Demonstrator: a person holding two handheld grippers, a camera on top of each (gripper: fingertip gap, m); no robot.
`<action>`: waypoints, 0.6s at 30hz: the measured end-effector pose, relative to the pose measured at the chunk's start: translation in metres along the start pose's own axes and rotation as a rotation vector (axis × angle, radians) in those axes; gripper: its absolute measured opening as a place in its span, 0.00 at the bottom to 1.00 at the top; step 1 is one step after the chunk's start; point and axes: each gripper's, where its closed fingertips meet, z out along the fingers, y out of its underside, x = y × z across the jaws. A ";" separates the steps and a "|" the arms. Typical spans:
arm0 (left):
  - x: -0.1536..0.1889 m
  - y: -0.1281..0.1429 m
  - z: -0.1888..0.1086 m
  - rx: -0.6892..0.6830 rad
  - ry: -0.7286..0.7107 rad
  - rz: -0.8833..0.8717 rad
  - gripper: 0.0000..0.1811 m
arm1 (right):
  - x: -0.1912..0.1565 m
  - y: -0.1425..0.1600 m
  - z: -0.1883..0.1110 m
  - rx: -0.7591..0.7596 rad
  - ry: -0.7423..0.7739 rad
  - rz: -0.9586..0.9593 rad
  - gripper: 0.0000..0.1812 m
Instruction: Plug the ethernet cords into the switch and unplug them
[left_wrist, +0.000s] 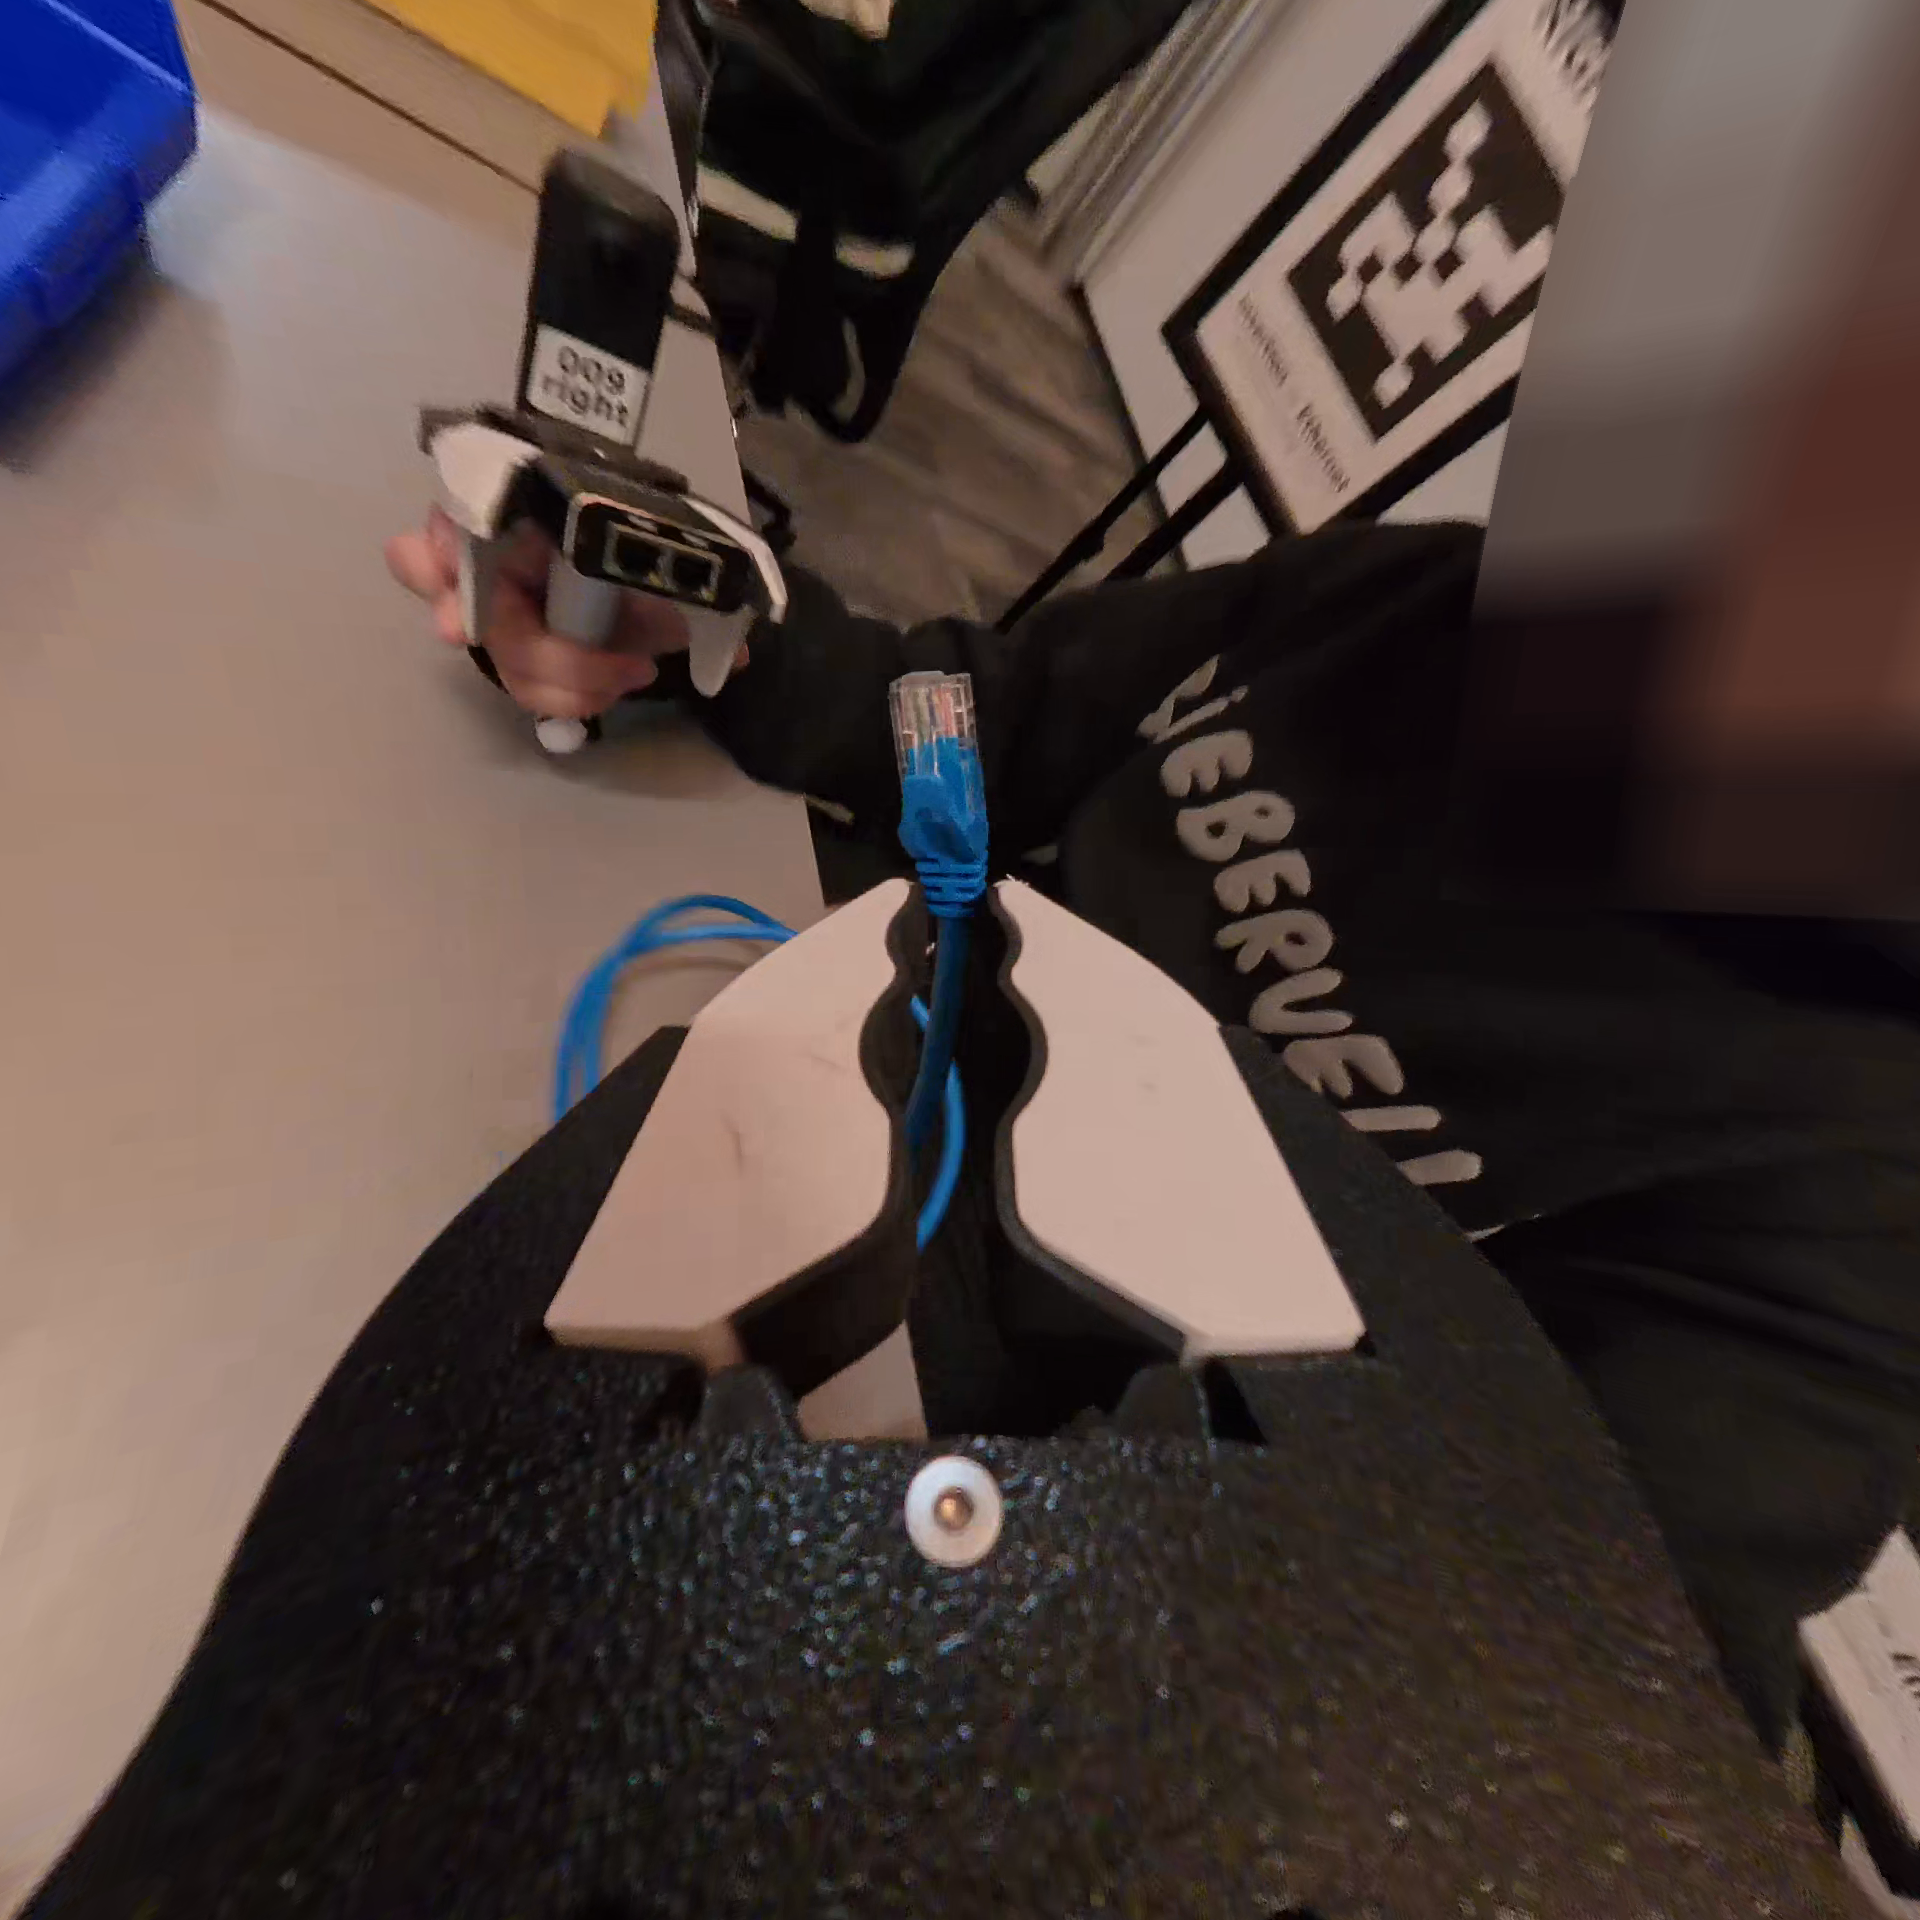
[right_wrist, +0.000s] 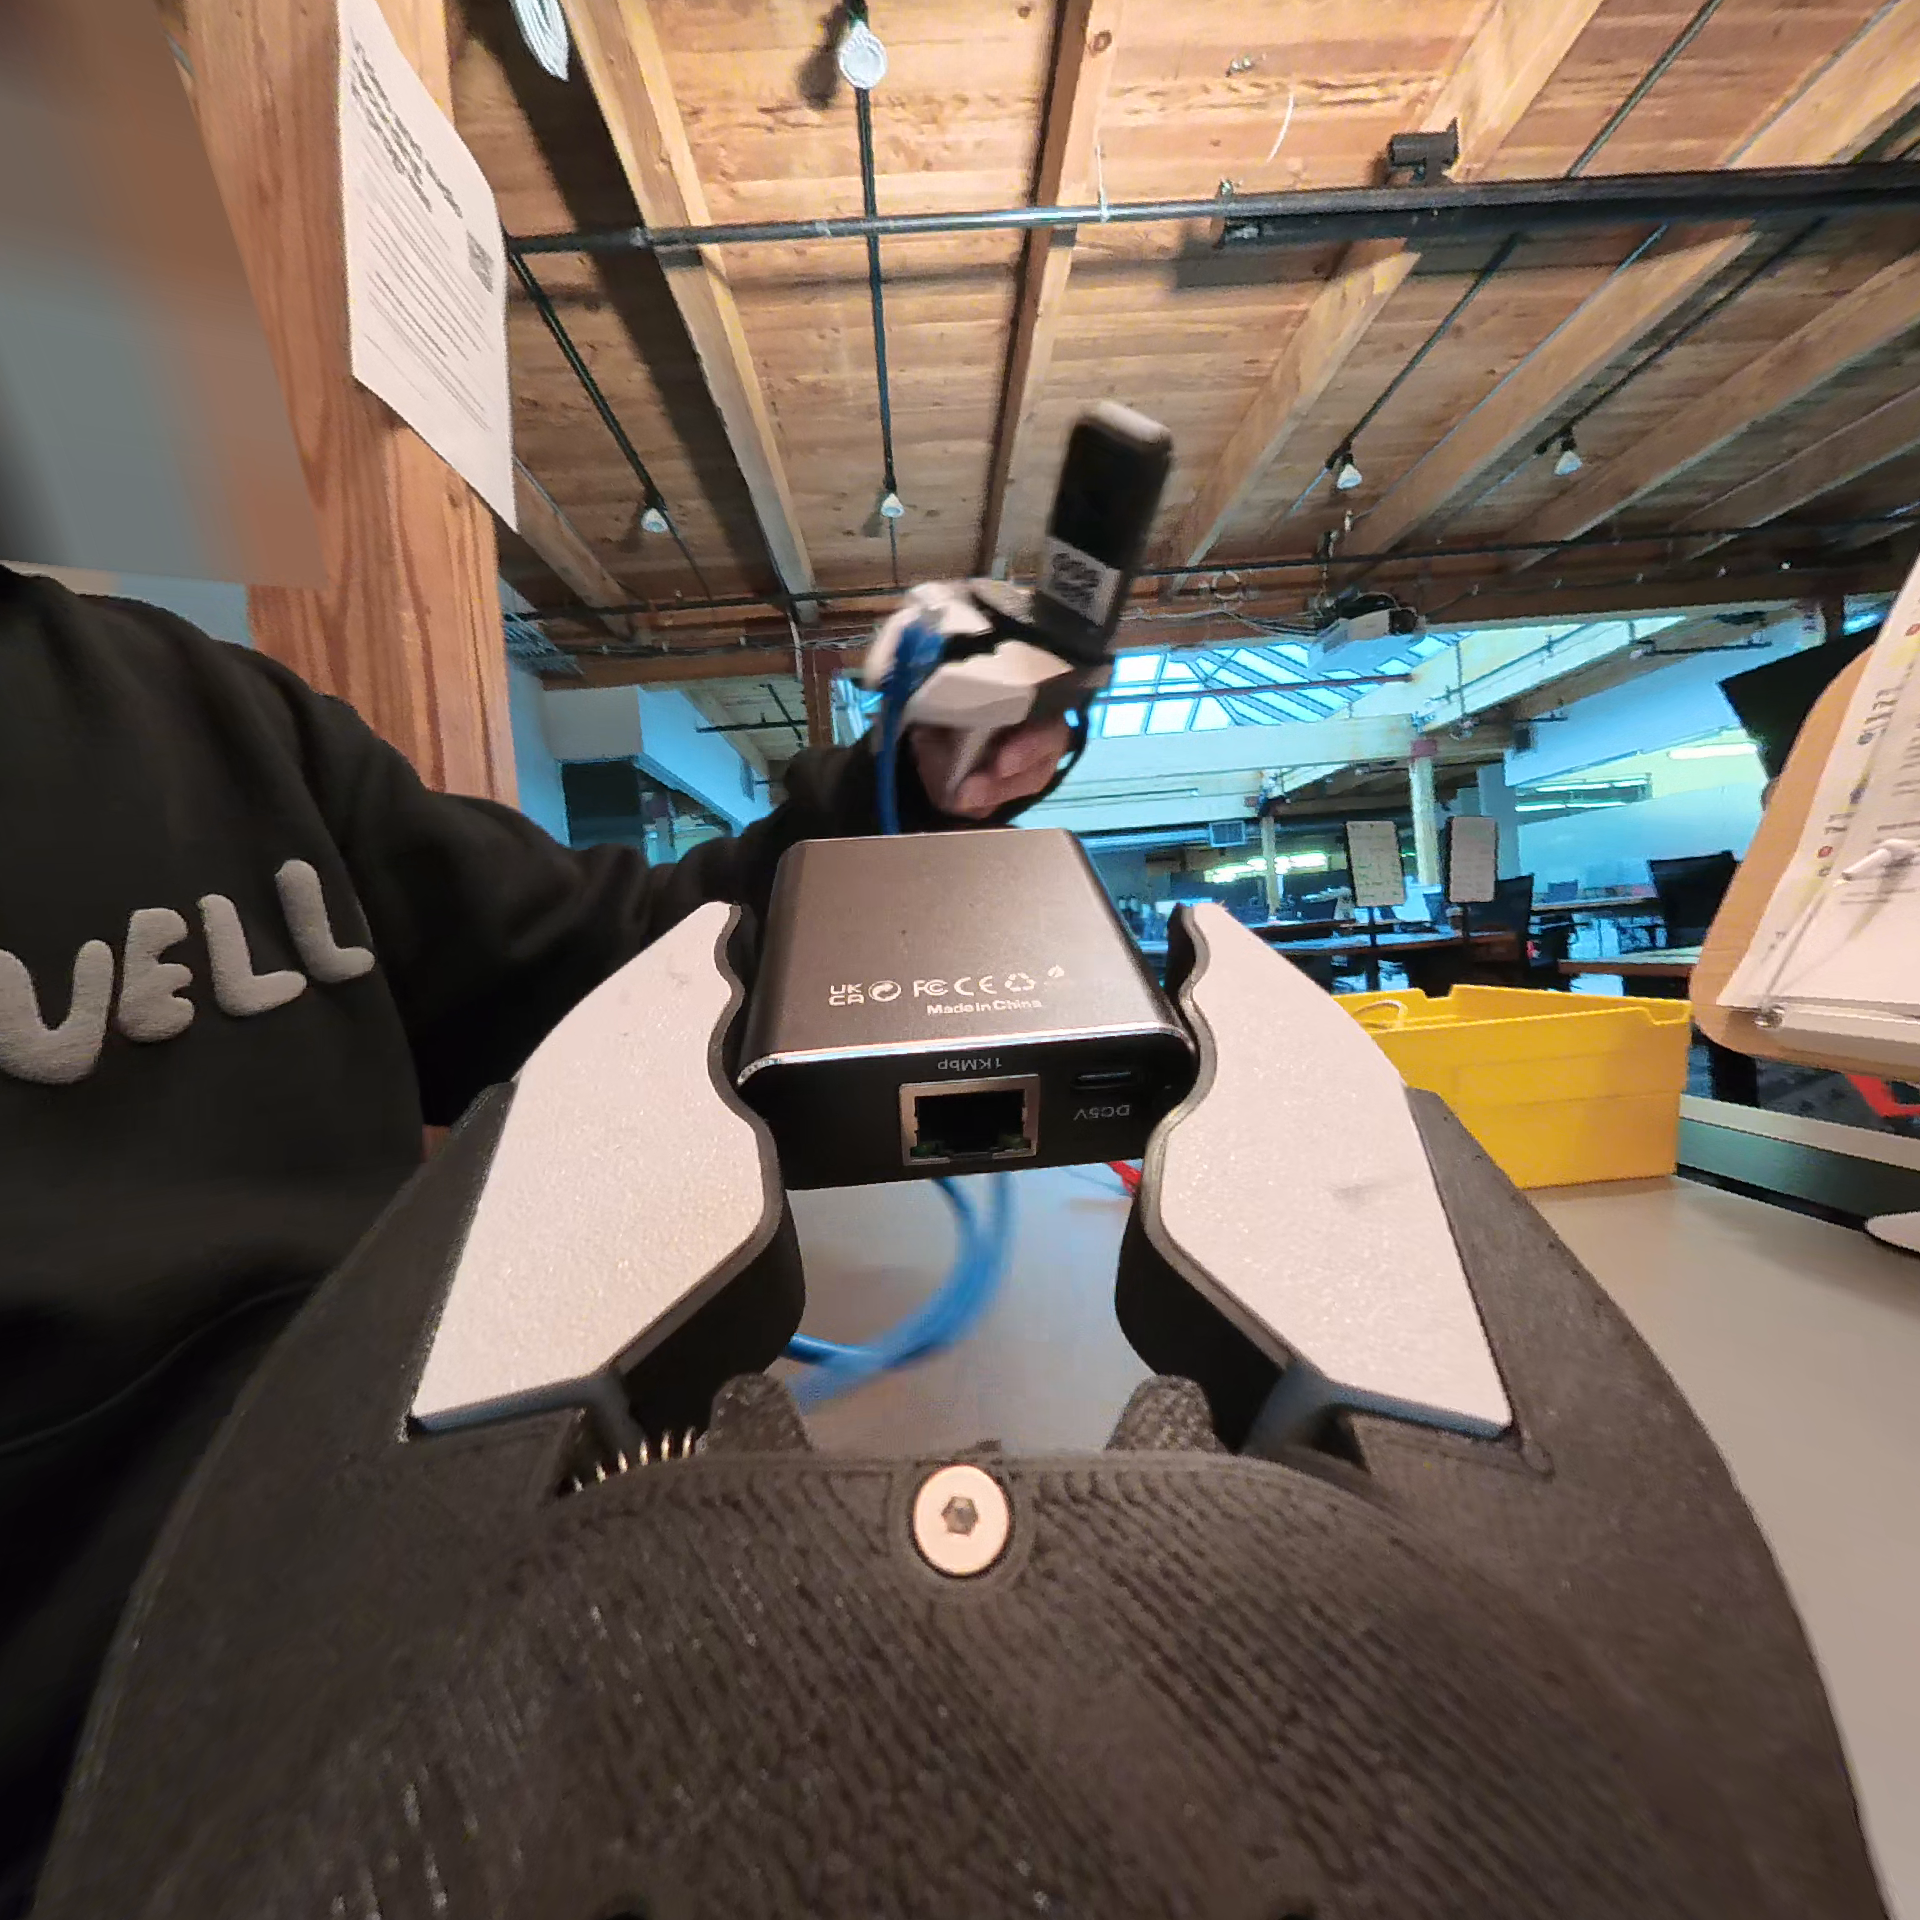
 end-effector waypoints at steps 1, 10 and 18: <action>-0.008 -0.006 -0.007 0.035 0.006 -0.042 0.05 | -0.001 0.001 0.001 -0.003 -0.003 -0.001 0.42; -0.189 0.032 -0.003 -0.054 -0.201 -0.453 0.05 | -0.003 0.010 0.005 -0.043 -0.017 0.001 0.42; -0.192 0.030 0.034 -0.189 -0.245 -0.140 0.06 | -0.003 0.010 0.004 -0.050 -0.015 -0.006 0.42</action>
